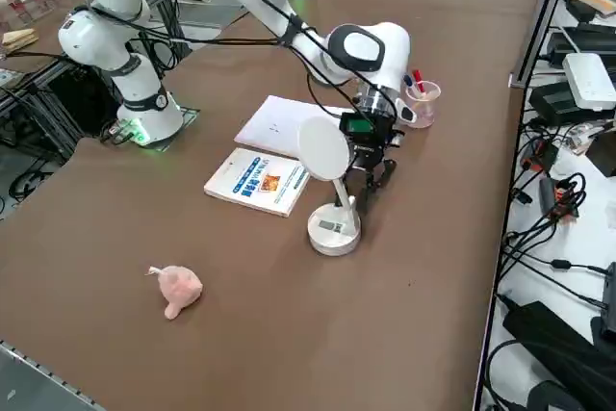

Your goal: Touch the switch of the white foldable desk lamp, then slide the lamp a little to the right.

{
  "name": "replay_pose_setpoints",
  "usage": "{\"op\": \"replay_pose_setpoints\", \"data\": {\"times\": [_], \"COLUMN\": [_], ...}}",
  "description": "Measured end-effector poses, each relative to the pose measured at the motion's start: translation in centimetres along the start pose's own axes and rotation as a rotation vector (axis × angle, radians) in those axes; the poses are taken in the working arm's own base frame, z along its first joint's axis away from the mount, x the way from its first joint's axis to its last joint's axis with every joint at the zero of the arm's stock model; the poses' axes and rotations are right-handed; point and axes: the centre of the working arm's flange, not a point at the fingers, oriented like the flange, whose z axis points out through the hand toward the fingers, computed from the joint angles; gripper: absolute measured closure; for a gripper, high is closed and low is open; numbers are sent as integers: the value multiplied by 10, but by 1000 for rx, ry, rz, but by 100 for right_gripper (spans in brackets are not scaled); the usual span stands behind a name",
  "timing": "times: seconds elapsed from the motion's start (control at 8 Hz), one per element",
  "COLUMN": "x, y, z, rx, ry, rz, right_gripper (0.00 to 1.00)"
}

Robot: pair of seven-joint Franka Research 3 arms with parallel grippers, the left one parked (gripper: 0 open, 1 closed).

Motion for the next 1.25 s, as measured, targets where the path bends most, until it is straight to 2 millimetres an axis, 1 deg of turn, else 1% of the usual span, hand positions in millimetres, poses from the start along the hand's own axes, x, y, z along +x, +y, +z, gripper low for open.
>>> {"op": "replay_pose_setpoints", "data": {"times": [0.12,0.38,0.5,1.0,1.25], "x": [0,0,0,1,-4], "y": [0,0,0,0,-4], "z": [0,-1,-1,-4,-5], "rx": [3,1,2,4,71], "ry": [-2,-3,-4,-6,-8], "rz": [-3,-8,-7,-21,2], "right_gripper": [64,80,84,84,84]}}
